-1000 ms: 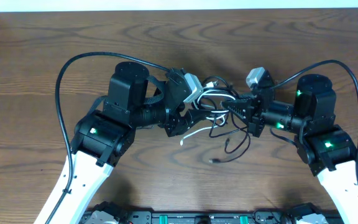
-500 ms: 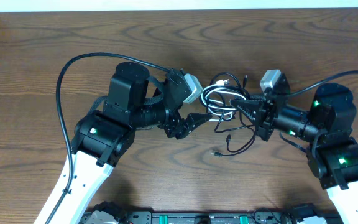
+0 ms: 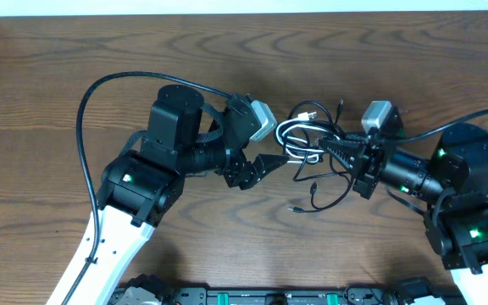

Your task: Untangle cables

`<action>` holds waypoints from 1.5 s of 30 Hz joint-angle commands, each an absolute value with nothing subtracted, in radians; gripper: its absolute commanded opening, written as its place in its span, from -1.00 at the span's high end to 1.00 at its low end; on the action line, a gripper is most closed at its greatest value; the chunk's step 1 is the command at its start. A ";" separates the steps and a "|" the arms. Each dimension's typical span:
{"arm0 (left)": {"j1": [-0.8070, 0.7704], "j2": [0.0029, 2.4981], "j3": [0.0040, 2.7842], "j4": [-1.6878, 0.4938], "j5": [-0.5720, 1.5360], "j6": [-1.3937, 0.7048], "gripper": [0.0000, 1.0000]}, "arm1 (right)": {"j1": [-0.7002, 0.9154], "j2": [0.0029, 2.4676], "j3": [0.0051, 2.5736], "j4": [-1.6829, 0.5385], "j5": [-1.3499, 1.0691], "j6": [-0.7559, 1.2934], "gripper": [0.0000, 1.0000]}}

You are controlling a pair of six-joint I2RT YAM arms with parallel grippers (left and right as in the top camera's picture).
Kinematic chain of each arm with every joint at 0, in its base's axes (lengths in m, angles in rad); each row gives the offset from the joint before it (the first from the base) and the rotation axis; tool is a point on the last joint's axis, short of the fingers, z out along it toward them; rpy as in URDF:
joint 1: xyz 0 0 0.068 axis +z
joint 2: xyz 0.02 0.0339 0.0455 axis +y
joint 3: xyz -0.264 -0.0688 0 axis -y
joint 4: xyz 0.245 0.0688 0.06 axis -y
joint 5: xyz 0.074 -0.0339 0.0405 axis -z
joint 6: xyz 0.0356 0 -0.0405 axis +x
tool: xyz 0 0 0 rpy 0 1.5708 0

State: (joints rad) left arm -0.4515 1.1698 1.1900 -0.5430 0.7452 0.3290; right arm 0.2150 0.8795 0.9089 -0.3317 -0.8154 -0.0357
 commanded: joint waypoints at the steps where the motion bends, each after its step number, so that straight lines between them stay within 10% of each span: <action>1: -0.450 1.167 1.206 -0.545 0.740 0.327 -0.47 | 0.207 0.863 0.920 -0.320 -0.863 -0.024 0.92; 20: -0.451 1.167 1.206 -0.492 0.831 0.326 -0.47 | 0.211 0.864 0.920 -0.318 -0.996 -0.025 0.97; 26: -0.451 1.167 1.206 -0.492 0.830 0.327 0.85 | 0.211 0.869 0.920 -0.318 -1.001 -0.024 0.95; 45: -0.450 1.167 1.206 -0.493 0.747 0.326 0.85 | 0.210 0.954 0.920 -0.363 -0.941 -0.024 0.30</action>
State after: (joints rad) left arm -0.4541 1.1698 1.1900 -0.4976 0.7578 0.3252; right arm 0.2153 0.9501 0.9089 -0.3599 -0.9485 -0.0265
